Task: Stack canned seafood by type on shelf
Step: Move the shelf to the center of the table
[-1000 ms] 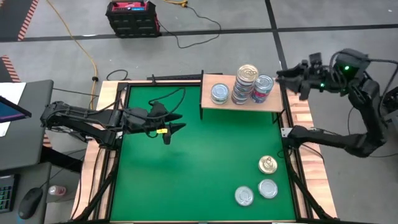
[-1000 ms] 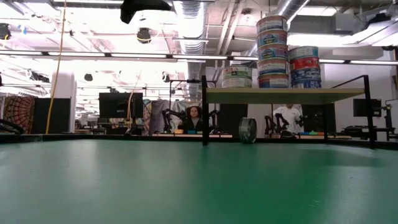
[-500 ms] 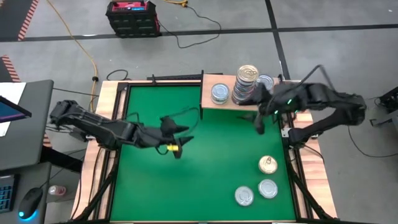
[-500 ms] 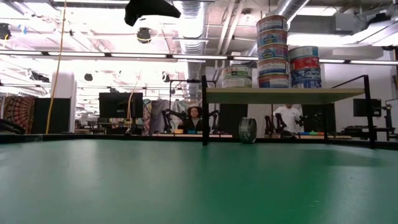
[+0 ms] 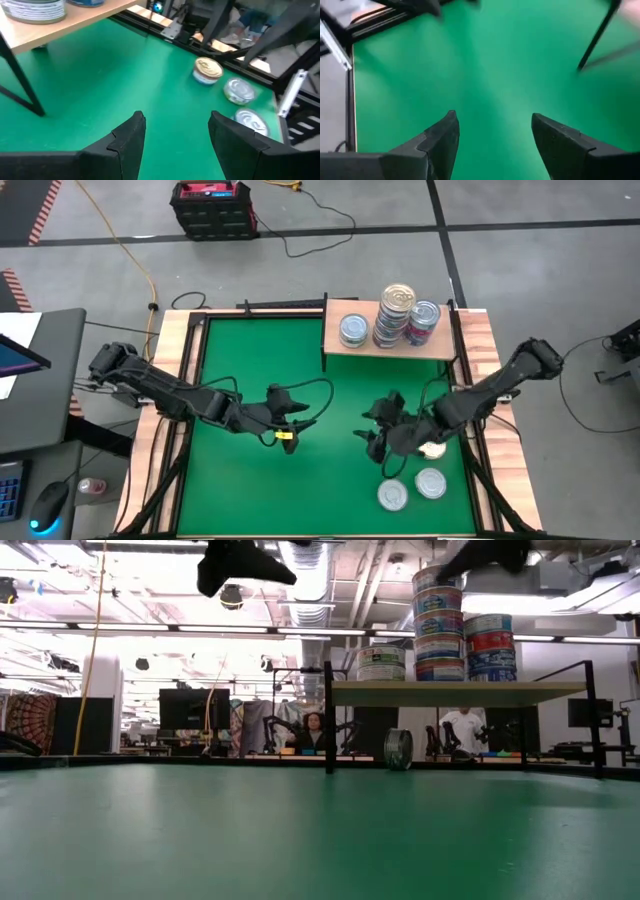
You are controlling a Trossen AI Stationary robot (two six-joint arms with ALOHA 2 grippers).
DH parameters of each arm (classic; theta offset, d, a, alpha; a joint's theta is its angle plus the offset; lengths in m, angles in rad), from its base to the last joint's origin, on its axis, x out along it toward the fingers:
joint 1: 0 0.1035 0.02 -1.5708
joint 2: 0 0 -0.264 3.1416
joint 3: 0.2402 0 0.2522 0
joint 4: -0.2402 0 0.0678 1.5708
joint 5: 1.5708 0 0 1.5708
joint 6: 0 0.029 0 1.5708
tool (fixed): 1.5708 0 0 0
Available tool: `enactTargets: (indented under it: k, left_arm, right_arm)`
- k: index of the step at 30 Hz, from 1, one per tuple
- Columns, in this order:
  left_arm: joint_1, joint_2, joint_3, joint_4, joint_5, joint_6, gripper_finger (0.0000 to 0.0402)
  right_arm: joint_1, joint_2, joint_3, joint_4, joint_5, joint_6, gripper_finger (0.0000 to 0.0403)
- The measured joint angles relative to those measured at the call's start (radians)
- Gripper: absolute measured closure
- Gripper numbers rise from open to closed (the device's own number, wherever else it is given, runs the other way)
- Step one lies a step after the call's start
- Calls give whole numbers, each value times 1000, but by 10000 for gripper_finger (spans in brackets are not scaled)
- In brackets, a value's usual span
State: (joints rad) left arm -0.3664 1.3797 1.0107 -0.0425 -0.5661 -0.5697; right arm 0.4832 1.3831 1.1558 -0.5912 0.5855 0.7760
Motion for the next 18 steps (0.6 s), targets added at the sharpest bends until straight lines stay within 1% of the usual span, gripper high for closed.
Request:
enactTargets:
  k: [2,4,7,9,12,14,18]
  left_arm:
    - [0,-15,0,1,36,0,196]
    - [0,-31,0,0,70,15,196]
    - [0,-52,0,-12,94,72,196]
    - [4,-65,0,-26,94,111,196]
    - [23,-84,0,-64,102,146,196]
    - [46,-98,0,-89,163,158,196]
    - [113,-126,0,-122,329,226,196]
  right_arm:
    - [20,13,-114,138,57,85,127]
    - [34,44,-207,277,146,144,127]
    - [39,114,-286,404,291,208,127]
    - [23,174,-305,430,369,274,127]
    - [-24,284,-309,437,432,361,127]
    - [-55,349,-309,472,467,435,127]
    - [-99,462,-308,530,501,609,127]
